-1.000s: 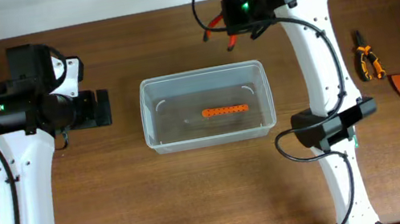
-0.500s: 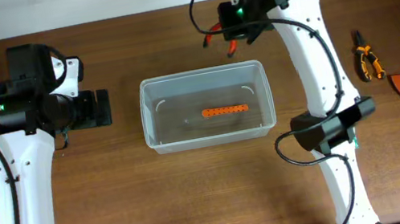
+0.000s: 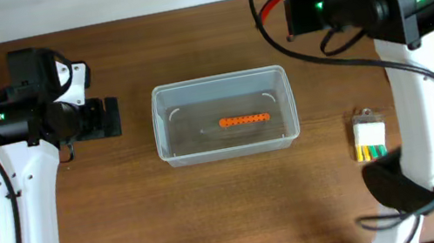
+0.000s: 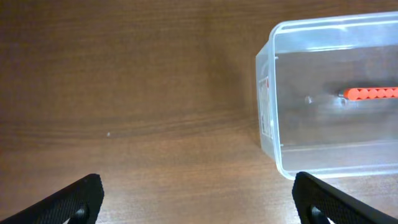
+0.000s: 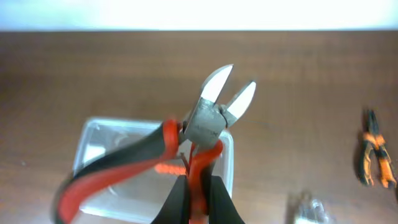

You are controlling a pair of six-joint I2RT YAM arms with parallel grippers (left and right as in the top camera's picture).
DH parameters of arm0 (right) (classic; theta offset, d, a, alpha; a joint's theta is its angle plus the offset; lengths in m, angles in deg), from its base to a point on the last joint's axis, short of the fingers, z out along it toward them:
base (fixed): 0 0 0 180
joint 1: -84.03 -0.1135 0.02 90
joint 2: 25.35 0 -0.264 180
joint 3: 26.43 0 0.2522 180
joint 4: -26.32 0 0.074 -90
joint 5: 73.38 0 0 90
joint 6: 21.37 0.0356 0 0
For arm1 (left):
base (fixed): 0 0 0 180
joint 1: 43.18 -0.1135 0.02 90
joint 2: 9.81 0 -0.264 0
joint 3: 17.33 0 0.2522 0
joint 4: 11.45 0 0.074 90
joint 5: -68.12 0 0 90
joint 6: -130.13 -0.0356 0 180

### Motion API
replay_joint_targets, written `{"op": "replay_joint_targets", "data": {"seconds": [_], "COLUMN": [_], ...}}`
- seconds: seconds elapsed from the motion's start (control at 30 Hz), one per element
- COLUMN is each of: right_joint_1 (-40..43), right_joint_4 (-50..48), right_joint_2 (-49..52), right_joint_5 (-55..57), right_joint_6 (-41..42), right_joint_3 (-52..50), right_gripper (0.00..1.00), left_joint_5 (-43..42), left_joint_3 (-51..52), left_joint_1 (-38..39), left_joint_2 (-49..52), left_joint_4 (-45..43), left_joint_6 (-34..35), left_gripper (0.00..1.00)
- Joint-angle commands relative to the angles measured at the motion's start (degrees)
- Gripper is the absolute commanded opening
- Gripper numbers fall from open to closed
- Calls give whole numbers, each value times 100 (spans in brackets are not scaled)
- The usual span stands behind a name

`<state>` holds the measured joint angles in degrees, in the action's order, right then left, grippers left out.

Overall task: Pack container
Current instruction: 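Lift the cutters and carry them left over the container, then lower the cutters into the container beside the socket rail and release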

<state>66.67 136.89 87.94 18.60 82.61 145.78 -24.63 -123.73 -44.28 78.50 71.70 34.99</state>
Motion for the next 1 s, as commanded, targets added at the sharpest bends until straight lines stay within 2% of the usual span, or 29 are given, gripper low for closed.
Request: {"op": "replay_joint_targets", "data": {"seconds": [0.0,0.43,0.63,0.97], "right_joint_1": [-31,-105,-153,-660], "right_joint_4": [52,-487,-1292,-2085], "right_joint_2": [-313,-306,-299,9], "right_joint_5": [118,151,24,-131], "right_joint_6": [269,413,413,501], "right_joint_3": [-1075,-3230,-4229,-4441], "right_gripper": [4,4,4,4], "left_joint_5": [20,20,20,20], "left_joint_3": [-105,-105,-105,-105], "left_joint_1": [-17,-17,-17,-20], "left_joint_2": [9,9,9,9], "left_joint_4": [-11,-11,-11,-11], "left_joint_6": [-11,-11,-13,-11], "left_gripper": [99,99,99,99]}}
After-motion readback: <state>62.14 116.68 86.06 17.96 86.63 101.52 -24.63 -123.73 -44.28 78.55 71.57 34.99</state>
